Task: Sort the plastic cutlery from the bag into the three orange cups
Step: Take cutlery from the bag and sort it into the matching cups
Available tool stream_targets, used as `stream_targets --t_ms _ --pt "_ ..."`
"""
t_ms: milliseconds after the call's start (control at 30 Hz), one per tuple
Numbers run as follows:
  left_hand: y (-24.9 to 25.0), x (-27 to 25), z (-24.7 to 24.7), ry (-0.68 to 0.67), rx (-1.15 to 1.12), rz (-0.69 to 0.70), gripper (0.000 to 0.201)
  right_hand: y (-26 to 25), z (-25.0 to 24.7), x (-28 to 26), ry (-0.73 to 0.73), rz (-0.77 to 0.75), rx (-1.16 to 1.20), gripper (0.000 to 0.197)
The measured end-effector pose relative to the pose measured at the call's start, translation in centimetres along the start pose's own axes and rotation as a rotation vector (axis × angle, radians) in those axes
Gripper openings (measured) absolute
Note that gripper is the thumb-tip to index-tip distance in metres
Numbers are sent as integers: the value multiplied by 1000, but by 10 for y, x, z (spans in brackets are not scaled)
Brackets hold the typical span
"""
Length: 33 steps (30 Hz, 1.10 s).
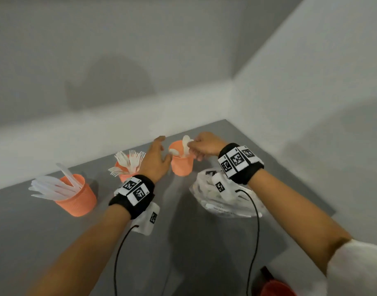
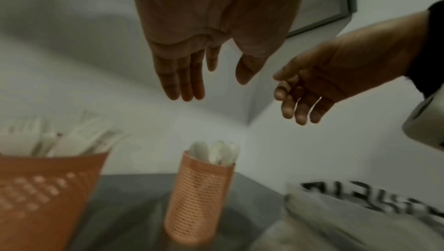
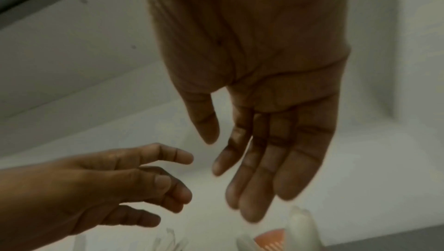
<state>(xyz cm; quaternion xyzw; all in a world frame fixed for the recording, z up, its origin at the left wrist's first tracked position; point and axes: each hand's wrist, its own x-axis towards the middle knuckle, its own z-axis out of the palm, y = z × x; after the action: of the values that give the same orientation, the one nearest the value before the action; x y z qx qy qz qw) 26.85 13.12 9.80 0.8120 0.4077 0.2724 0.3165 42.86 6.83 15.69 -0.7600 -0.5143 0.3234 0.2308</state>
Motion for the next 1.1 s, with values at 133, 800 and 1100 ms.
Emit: stream_targets --t_ms 133,800,1100 --pt "14 -24 33 -153 -122 16 20 47 -2 -34 -212 221 -220 27" --pt "20 -44 111 -442 108 -195 55 148 51 -43 -15 193 -693 64" --pt "40 -15 109 -351 -232 -317 52 160 9 -38 -108 167 -435 52"
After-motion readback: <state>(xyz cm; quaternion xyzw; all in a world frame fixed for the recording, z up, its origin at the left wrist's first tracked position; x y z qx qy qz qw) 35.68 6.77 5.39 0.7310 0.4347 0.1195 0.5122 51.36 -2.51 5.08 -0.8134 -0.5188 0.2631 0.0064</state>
